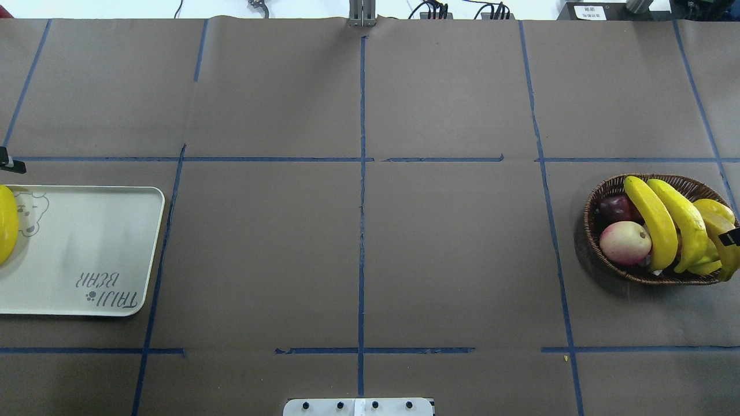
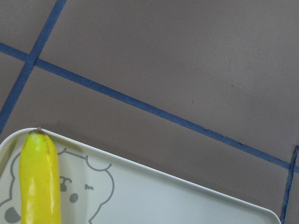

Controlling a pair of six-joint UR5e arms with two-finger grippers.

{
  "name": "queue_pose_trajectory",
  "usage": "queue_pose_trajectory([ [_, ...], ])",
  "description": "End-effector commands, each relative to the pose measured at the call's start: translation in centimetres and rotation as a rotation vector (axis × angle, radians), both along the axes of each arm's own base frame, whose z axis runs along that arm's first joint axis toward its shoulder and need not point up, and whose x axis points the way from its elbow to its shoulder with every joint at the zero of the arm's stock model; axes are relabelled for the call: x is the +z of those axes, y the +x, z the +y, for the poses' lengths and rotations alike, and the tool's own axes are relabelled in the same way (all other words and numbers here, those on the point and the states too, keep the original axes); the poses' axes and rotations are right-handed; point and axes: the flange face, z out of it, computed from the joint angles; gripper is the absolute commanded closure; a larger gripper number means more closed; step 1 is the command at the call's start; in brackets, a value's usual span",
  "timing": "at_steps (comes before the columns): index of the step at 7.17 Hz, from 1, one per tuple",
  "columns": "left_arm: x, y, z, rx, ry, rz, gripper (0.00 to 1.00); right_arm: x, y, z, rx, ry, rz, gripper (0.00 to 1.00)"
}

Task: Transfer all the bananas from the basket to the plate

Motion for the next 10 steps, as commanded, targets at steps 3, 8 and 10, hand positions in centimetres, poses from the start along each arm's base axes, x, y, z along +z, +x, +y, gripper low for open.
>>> queue_pose_trajectory([
  [3, 0.6, 0.1, 0.0, 0.003, -0.008, -0.005, 0.00, 1.3, -1.3, -0.6, -0.020, -0.017, 0.012, 0.62],
  [8, 0.6, 0.2, 0.1, 0.005, -0.009, -0.006, 0.00, 0.8, -1.5, -0.7, -0.029, -0.008, 0.000, 0.82],
  [10, 0.6, 0.9, 0.2, 0.016, -0.009, -0.009, 0.00, 0.6, -1.1, -0.8, -0.020, 0.006, 0.004, 0.94],
])
